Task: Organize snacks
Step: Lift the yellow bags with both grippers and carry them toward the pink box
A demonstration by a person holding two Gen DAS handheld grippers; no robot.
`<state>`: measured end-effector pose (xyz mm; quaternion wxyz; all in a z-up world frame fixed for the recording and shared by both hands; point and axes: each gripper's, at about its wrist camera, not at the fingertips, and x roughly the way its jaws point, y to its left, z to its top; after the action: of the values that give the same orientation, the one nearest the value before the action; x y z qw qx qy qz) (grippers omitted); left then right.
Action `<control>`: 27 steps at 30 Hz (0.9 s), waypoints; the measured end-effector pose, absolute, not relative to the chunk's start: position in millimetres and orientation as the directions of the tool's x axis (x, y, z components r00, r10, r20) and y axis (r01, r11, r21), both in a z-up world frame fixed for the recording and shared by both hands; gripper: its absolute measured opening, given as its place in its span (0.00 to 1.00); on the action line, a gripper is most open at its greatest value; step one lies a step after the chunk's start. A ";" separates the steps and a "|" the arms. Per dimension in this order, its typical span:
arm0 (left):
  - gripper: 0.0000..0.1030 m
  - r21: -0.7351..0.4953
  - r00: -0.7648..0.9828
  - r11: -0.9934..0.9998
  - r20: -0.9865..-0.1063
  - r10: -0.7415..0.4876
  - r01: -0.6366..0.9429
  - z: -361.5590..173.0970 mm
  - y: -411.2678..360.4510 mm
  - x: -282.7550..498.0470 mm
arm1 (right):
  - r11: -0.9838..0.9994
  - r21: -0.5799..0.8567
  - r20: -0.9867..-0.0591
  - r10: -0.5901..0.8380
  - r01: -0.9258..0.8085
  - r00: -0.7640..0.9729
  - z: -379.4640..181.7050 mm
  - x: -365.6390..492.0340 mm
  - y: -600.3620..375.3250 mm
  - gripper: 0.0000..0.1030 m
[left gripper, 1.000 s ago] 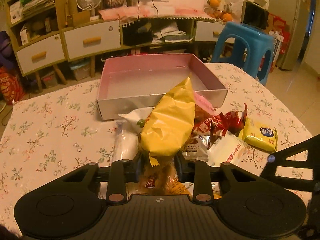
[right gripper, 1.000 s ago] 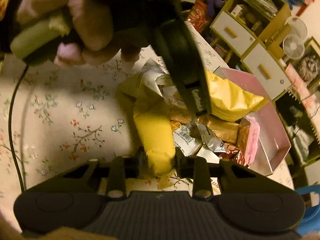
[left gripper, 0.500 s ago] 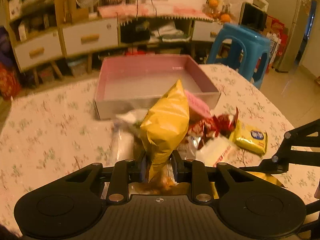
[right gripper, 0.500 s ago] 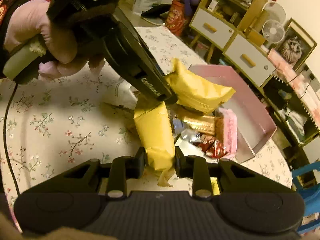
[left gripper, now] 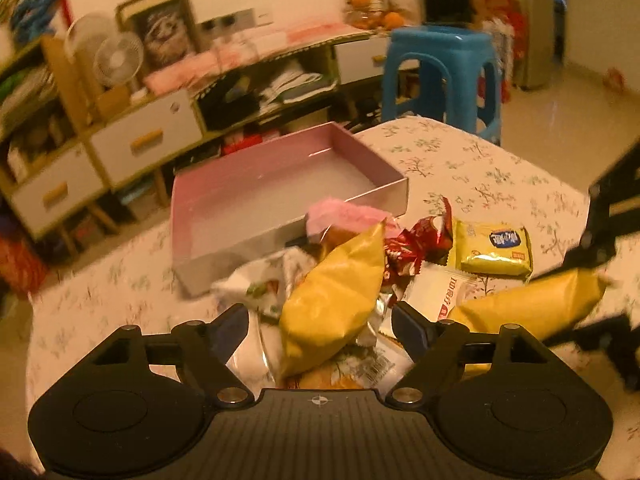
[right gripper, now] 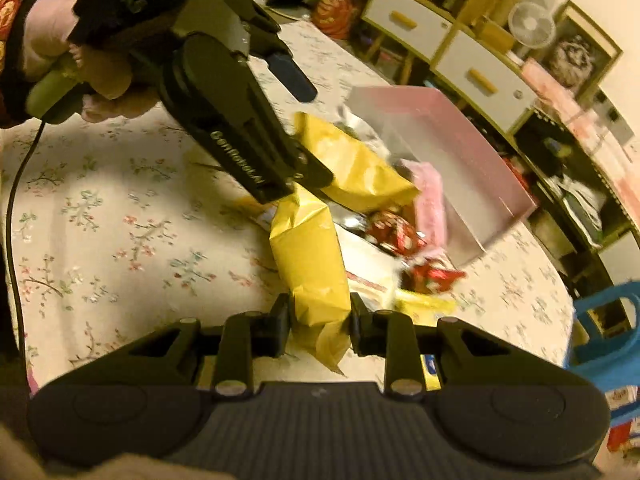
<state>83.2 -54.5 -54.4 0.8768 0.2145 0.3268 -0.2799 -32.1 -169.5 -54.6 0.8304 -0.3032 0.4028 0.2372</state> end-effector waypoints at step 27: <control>0.32 0.136 0.518 0.748 -0.799 -0.304 0.649 -74.5 -70.5 82.1 | 0.869 -0.024 -0.845 0.246 -0.493 0.474 -50.2 -2.7 -228.5 0.34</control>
<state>82.1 -70.5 -74.5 0.8444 0.2147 0.4015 -0.2824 -2.7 -228.5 -50.2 0.8482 -0.1332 0.4640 0.2180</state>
